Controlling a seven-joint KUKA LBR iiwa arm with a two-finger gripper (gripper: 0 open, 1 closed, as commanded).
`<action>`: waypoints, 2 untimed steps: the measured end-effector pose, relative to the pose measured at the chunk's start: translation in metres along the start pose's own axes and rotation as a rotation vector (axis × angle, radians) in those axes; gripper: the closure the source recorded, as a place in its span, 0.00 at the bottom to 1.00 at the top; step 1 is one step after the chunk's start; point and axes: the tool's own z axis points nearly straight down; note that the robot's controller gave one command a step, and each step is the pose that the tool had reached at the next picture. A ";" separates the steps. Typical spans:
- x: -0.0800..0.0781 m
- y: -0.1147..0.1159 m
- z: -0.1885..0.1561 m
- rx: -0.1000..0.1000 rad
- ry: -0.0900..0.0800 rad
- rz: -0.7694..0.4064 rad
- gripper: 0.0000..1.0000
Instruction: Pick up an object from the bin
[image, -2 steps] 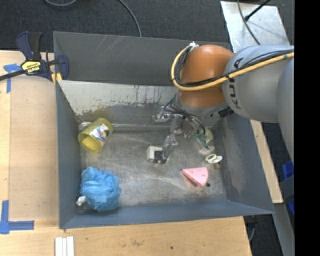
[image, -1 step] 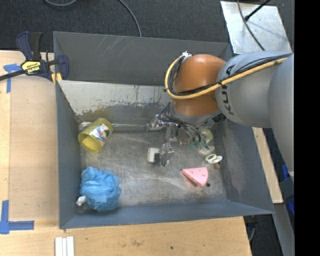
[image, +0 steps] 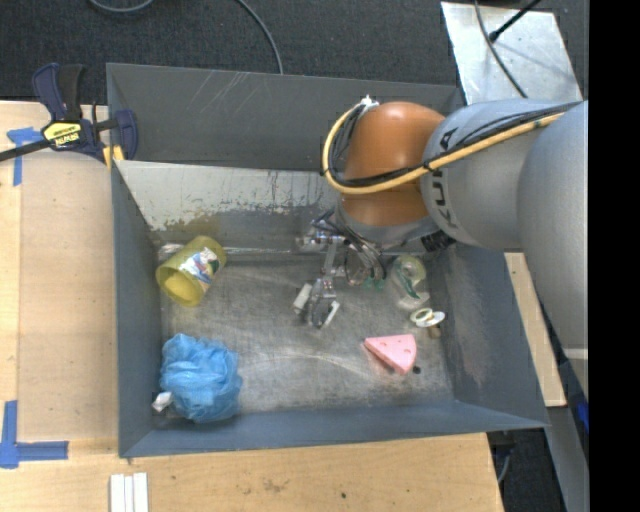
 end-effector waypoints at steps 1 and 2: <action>0.003 -0.005 0.030 -0.001 -0.002 0.000 0.00; -0.004 -0.022 0.026 -0.007 -0.013 0.184 1.00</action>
Offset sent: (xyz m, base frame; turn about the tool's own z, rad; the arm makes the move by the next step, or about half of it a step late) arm -0.0007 -0.0247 -0.0321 0.1866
